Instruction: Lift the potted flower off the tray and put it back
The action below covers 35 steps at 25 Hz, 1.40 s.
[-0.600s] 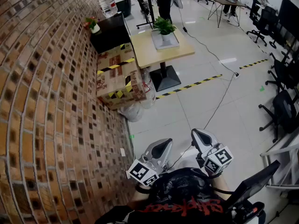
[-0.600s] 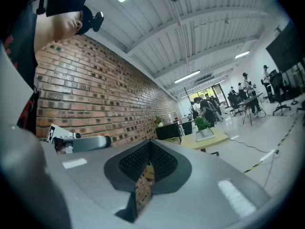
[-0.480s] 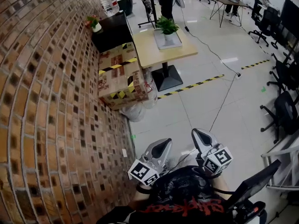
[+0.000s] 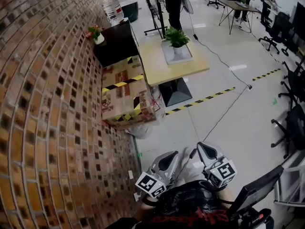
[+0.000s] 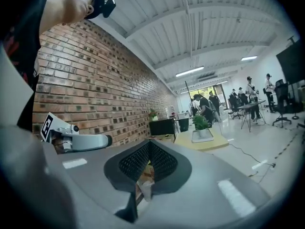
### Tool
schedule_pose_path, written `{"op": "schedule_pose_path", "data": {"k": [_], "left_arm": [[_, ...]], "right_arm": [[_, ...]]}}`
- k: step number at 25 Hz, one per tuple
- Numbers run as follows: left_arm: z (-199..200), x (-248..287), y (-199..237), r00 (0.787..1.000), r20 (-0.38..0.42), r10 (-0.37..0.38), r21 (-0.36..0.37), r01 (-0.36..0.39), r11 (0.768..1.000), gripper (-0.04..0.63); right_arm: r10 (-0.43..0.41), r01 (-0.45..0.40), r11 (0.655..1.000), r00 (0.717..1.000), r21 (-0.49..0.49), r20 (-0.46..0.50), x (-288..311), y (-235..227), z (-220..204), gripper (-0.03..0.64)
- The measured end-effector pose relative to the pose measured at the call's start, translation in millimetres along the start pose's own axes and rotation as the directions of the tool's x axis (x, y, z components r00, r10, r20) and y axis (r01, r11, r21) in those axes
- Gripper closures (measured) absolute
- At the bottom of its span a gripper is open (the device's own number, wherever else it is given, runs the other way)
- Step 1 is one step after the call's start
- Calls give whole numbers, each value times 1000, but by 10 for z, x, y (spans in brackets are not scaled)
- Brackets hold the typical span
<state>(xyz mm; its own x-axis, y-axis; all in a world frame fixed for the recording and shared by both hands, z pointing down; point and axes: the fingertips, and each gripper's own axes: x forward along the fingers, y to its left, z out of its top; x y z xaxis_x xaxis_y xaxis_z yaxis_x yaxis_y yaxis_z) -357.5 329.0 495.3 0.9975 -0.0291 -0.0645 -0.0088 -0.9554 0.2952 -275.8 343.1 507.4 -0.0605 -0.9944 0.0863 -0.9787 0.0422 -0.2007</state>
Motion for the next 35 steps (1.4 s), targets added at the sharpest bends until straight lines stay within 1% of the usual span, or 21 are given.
{"op": "schedule_pose_path", "data": {"k": [2,6,9,11,13,16,18,20,23,25,27,28,29,31,32,33,35], "left_arm": [[85,229,255,1000,-4,23,19,-23,1000,594],[393,826,740,998,-10,60,68,-59,996,594],[576,1322,1036,998,-24,66,92,-64,994,594],[650,1659,1146,998,-35,47,112,-43,993,593],[729,1980,1200,999,-31,12,136,-7,991,594],[836,2354,1322,999,-22,-33,158,36,987,593],[835,2509,1456,999,-31,-34,129,38,991,594],[783,2653,1640,998,-55,-28,89,33,996,594],[717,2888,1995,996,-83,-21,58,26,998,594],[676,3046,2286,996,-82,-20,35,23,999,594],[623,3227,2621,997,-72,-31,4,31,1000,593],[612,3334,2799,997,-71,-38,1,38,999,594],[616,3452,2981,996,-80,-43,18,45,999,594],[649,3700,3331,992,-113,-51,117,65,991,594],[690,3815,3489,990,-124,-59,165,79,983,594],[756,3918,3640,989,-127,-70,194,94,977,594],[947,4099,3948,990,-111,-90,207,112,972,594]], "right_arm": [[23,-23,1000,1000,-6,15,264,-186,51,614],[60,-60,998,996,-5,58,809,-687,275,614],[98,-94,994,993,-50,73,1126,-1047,482,614],[160,-155,984,986,-88,46,1281,-1218,566,614],[200,-196,976,979,-90,41,1416,-1401,673,614],[211,-205,974,975,-95,64,1654,-1710,813,615],[221,-214,974,970,-78,103,1795,-1855,915,617],[191,-190,982,973,-24,127,1956,-2059,975,617],[126,-132,990,985,43,115,2255,-2458,923,617],[90,-96,994,991,52,97,2471,-2698,879,615],[60,-63,997,995,36,80,2730,-2924,855,614],[49,-51,998,996,22,72,2888,-3041,844,614],[42,-42,999,997,9,65,3066,-3166,832,614],[30,-29,999,998,-13,59,3464,-3434,807,613],[25,-24,1000,998,-15,56,3670,-3560,788,590],[21,-20,1000,998,-7,51,3872,-3671,774,539],[8,-9,1000,999,11,50,4240,-3862,804,497]]}}
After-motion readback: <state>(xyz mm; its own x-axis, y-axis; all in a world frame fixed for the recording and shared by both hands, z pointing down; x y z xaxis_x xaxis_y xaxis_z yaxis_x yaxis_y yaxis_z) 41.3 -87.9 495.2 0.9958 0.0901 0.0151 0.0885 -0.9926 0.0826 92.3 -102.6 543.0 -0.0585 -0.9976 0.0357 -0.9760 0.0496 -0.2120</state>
